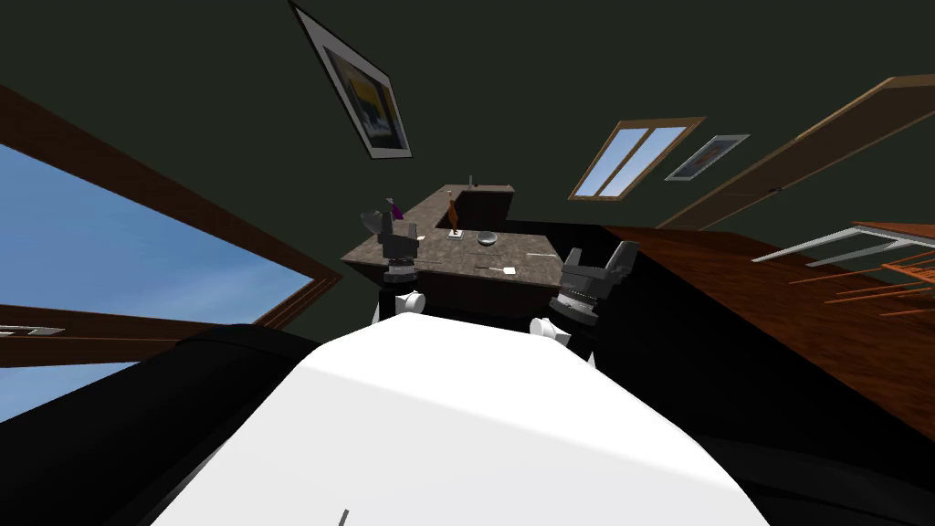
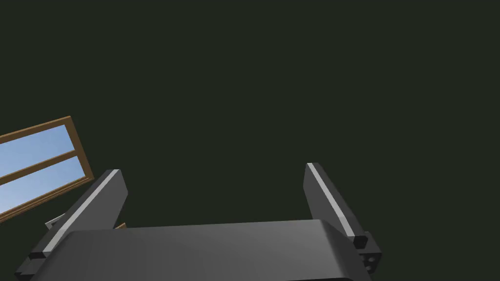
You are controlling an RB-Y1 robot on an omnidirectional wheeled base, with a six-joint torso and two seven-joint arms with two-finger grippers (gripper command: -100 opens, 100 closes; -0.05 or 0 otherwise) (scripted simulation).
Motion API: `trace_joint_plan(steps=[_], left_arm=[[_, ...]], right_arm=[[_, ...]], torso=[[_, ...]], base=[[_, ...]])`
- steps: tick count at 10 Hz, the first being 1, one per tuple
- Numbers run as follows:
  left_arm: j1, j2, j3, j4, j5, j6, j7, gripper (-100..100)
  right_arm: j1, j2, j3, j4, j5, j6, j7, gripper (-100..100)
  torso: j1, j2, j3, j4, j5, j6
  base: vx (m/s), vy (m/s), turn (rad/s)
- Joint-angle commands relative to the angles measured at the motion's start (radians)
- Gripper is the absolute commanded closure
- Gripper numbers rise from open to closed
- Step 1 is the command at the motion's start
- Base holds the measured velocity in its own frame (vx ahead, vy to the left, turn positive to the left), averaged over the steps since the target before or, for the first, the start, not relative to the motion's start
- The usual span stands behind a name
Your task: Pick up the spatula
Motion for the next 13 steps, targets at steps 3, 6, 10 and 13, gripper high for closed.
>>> trace_joint_plan(steps=[3, 6, 10, 13], left_arm=[[0.0, 0.0, 0.0, 0.0, 0.0, 0.0, 0.0, 0], [0.0, 0.0, 0.0, 0.0, 0.0, 0.0, 0.0, 0], [0.0, 0.0, 0.0, 0.0, 0.0, 0.0, 0.0, 0], [0.0, 0.0, 0.0, 0.0, 0.0, 0.0, 0.0, 0]], right_arm=[[-0.012, -0.097, -0.002, 0.027, 0.012, -0.006, 0.015, -100], [-0.029, -0.183, -0.007, 0.065, 0.029, -0.014, 0.036, -100], [-0.051, -0.281, -0.014, 0.116, 0.051, -0.024, 0.065, -100], [-0.064, -0.339, -0.018, 0.145, 0.064, -0.03, 0.082, -100]], torso=[[0.0, 0.0, 0.0, 0.0, 0.0, 0.0], [0.0, 0.0, 0.0, 0.0, 0.0, 0.0], [0.0, 0.0, 0.0, 0.0, 0.0, 0.0], [0.0, 0.0, 0.0, 0.0, 0.0, 0.0]], base=[[0.002, 0.005, 0.045], [0.001, 0.007, 0.068], [-0.001, 0.008, 0.061], [-0.004, 0.008, 0.071]])
